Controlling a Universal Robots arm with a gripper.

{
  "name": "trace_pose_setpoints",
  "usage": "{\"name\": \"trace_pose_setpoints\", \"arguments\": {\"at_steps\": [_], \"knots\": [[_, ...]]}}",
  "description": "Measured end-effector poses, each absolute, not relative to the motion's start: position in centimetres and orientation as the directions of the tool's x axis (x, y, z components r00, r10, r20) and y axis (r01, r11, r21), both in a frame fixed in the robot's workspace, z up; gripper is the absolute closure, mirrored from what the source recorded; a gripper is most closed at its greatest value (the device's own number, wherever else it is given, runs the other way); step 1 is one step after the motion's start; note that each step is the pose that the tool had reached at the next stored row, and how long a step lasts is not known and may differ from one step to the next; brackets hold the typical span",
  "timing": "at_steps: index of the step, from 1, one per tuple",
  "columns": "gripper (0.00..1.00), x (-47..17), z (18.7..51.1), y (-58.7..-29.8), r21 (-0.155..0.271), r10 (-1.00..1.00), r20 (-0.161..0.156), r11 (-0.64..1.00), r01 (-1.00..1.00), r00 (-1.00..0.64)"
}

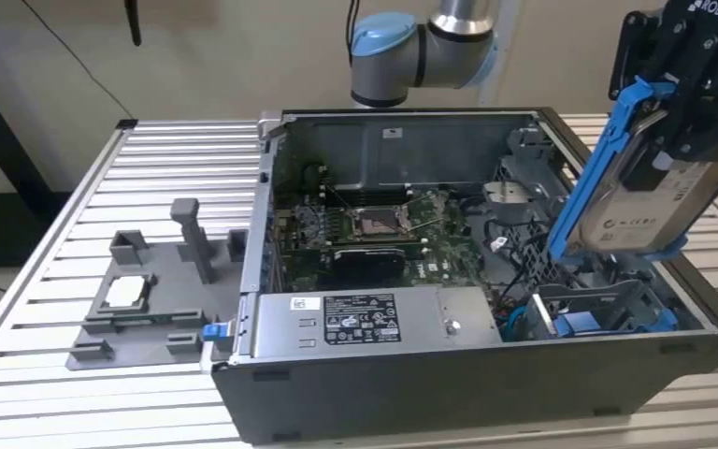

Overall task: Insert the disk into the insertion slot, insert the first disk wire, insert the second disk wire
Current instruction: 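Insert the disk into the insertion slot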

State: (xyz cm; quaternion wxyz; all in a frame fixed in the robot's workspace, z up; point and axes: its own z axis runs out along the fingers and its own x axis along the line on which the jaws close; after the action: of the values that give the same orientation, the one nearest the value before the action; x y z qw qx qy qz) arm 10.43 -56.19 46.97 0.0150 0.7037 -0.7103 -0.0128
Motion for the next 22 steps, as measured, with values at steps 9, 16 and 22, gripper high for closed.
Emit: {"name": "trace_pose_setpoints", "arguments": {"at_steps": [9, 16, 22], "knots": [[0.67, 11.0, 45.3, -56.7, 0.039, -1.0, 0.003, 0.003, -0.999, -0.002], [0.67, 11.1, 44.2, -57.0, 0.039, -1.0, 0.004, 0.0, -0.999, 0.0], [0.67, 11.2, 43.4, -57.2, 0.039, -1.0, 0.003, -0.002, -0.999, 0.003]]}}
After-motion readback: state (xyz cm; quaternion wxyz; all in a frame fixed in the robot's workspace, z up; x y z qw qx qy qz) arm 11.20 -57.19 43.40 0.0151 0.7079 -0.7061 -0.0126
